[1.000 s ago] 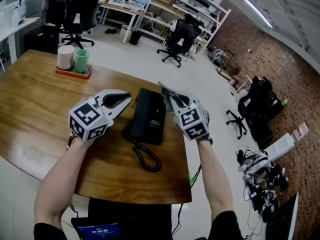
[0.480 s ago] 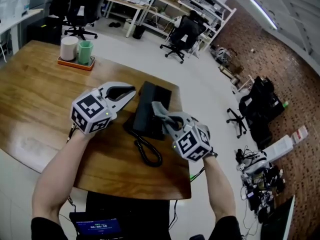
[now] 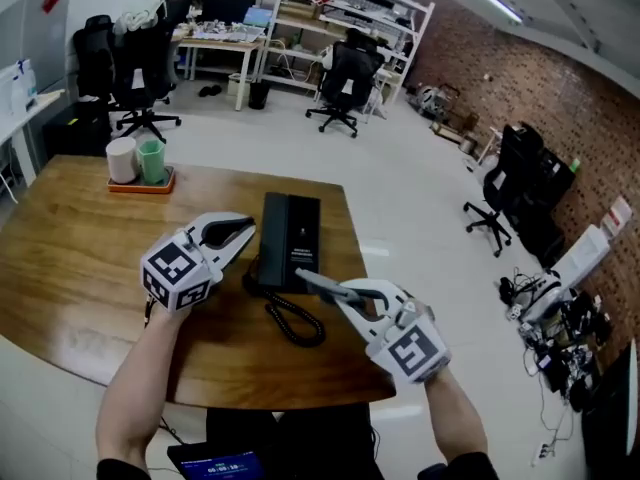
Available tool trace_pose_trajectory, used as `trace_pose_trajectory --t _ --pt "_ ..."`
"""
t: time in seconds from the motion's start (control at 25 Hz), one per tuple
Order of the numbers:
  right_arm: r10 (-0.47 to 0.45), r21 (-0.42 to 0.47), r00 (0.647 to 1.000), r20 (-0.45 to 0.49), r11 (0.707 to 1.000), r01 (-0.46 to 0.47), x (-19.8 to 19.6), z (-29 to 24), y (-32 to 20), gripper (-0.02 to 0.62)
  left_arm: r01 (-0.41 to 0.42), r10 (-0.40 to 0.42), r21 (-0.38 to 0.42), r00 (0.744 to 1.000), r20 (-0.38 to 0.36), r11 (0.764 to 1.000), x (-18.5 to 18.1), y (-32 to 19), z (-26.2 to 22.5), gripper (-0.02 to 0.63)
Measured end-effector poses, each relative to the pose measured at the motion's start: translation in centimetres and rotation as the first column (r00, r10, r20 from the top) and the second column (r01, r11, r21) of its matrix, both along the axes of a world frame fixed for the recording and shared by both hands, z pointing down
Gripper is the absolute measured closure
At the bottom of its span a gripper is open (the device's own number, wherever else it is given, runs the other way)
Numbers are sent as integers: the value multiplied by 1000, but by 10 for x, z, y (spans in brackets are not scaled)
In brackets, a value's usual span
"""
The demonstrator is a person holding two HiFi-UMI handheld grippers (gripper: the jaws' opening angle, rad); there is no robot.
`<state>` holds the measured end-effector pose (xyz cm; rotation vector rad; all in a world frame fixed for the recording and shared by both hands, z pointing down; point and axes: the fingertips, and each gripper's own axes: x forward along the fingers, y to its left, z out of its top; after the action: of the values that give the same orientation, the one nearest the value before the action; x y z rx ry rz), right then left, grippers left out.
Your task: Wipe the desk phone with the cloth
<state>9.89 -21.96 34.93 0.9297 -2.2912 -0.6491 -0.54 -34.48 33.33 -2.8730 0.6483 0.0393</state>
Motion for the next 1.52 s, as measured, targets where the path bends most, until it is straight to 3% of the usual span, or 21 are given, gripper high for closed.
trace_pose_trajectory --t 0.12,0.2,0.32,0.48,0.6,0.68,0.84,0.96,1.12,1.2,1.36,1.52 --pt "40 48 951 307 997 -58 16 -49 36 569 -51 49 64 998 31 997 5 26 -13 598" --pt "72 45 898 434 994 -101 41 -68 58 569 -48 42 141 998 41 989 7 44 -35 598" --pt "80 50 821 565 990 -131 79 -86 93 570 -44 43 220 999 10 975 17 76 -75 598" --pt "39 87 744 667 988 -129 104 -104 137 569 -143 146 285 989 10 948 44 151 -114 598" --pt "-6 151 756 655 981 -123 111 -129 162 571 -175 198 286 979 -53 942 56 213 -129 598" --pt "-31 179 744 668 977 -119 114 -146 179 570 -184 222 267 968 -117 946 59 245 -135 598" --pt "-111 255 712 693 962 -98 112 -176 210 570 -200 229 145 947 -226 969 65 289 -129 598" --pt "-158 308 702 695 947 -92 108 -190 234 571 -201 219 100 948 -231 974 73 310 -126 598" --pt "-176 343 719 673 935 -92 116 -195 259 571 -200 231 172 954 -189 965 93 336 -136 598" --pt "-171 341 728 664 935 -92 118 -193 268 571 -202 240 213 956 -171 956 100 349 -141 598" --pt "-130 317 763 633 943 -102 120 -183 289 572 -224 259 206 952 -163 953 118 377 -141 598" --pt "-124 293 774 620 953 -82 125 -177 310 572 -215 250 221 957 -145 951 131 404 -138 598"
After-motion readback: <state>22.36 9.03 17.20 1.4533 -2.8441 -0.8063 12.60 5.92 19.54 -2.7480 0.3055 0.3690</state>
